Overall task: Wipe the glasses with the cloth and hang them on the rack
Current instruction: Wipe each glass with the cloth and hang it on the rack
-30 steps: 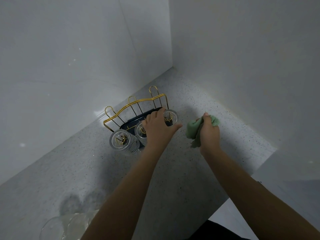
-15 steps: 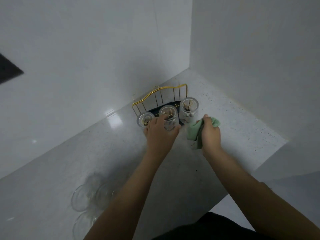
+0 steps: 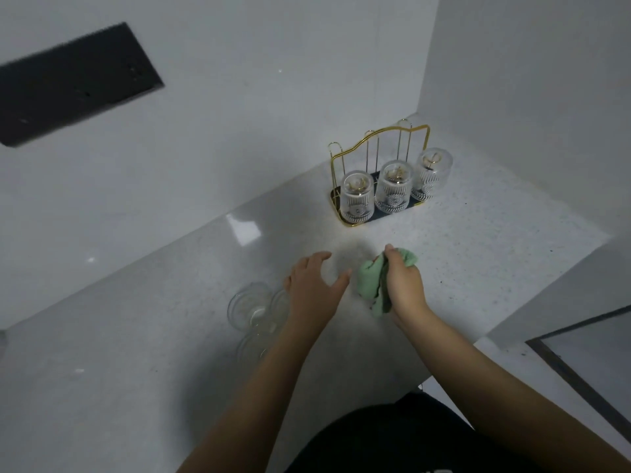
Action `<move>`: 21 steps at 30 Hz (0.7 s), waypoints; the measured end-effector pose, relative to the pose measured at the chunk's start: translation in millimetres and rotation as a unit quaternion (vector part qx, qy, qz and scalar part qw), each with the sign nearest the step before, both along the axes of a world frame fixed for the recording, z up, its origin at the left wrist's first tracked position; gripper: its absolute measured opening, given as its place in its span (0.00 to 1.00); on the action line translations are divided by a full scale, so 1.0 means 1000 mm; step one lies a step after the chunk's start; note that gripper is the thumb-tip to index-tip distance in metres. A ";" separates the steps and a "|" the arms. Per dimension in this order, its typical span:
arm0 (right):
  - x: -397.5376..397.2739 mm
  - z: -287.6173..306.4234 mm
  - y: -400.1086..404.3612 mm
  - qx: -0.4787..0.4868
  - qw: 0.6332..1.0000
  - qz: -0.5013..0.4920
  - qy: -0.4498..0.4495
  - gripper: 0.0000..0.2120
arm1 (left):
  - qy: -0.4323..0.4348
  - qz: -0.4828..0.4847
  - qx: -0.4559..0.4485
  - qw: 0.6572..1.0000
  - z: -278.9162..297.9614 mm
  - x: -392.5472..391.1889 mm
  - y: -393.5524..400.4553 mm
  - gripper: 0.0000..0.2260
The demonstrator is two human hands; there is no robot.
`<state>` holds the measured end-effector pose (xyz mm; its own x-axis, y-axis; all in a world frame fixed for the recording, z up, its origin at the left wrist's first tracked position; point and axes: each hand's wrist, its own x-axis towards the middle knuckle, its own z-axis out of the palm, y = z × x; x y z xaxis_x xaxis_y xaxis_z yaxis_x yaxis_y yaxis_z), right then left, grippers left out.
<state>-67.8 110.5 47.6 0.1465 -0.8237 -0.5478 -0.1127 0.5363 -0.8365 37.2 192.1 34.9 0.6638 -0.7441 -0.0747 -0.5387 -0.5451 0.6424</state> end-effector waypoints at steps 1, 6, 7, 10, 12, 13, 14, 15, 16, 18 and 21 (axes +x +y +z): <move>0.003 -0.001 0.007 0.000 1.000 0.003 0.000 0.16 | 0.001 0.002 0.001 1.000 -0.002 0.003 0.007 0.21; 0.016 -0.001 0.031 -0.006 1.000 0.020 0.003 0.16 | -0.007 0.005 0.047 0.999 -0.013 0.020 0.033 0.24; 0.018 -0.002 0.035 -0.006 1.000 0.022 0.004 0.16 | -0.006 0.001 0.066 0.998 -0.016 0.024 0.038 0.25; 0.023 -0.004 0.040 -0.006 1.000 0.028 0.012 0.16 | 0.000 -0.021 0.133 0.991 -0.024 0.033 0.047 0.31; 0.025 -0.004 0.042 -0.008 0.999 0.032 0.018 0.16 | -0.002 -0.033 0.165 0.986 -0.027 0.038 0.051 0.35; 0.026 -0.004 0.044 -0.009 0.999 0.033 0.021 0.16 | -0.001 -0.035 0.171 0.985 -0.028 0.040 0.053 0.36; 0.027 -0.004 0.045 -0.011 0.999 0.031 0.023 0.16 | 0.000 -0.038 0.174 0.984 -0.029 0.042 0.054 0.38; 0.027 -0.003 0.046 -0.011 0.999 0.029 0.023 0.16 | -0.001 -0.042 0.177 0.983 -0.030 0.043 0.055 0.39; 0.027 -0.004 0.046 -0.012 0.999 0.028 0.023 0.16 | -0.005 -0.048 0.185 0.981 -0.030 0.045 0.055 0.41; 0.028 -0.002 0.048 -0.011 0.999 0.022 0.021 0.16 | -0.017 -0.064 0.213 0.975 -0.031 0.047 0.054 0.43; 0.028 -0.001 0.050 -0.007 1.000 0.018 0.024 0.16 | -0.027 -0.080 0.232 0.969 -0.035 0.050 0.054 0.44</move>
<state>-40.2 160.2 46.1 0.1502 -0.8255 -0.5440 -0.1724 0.5200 -0.8366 87.6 246.1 0.1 0.5549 -0.7326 -0.3942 -0.6663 -0.6751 0.3168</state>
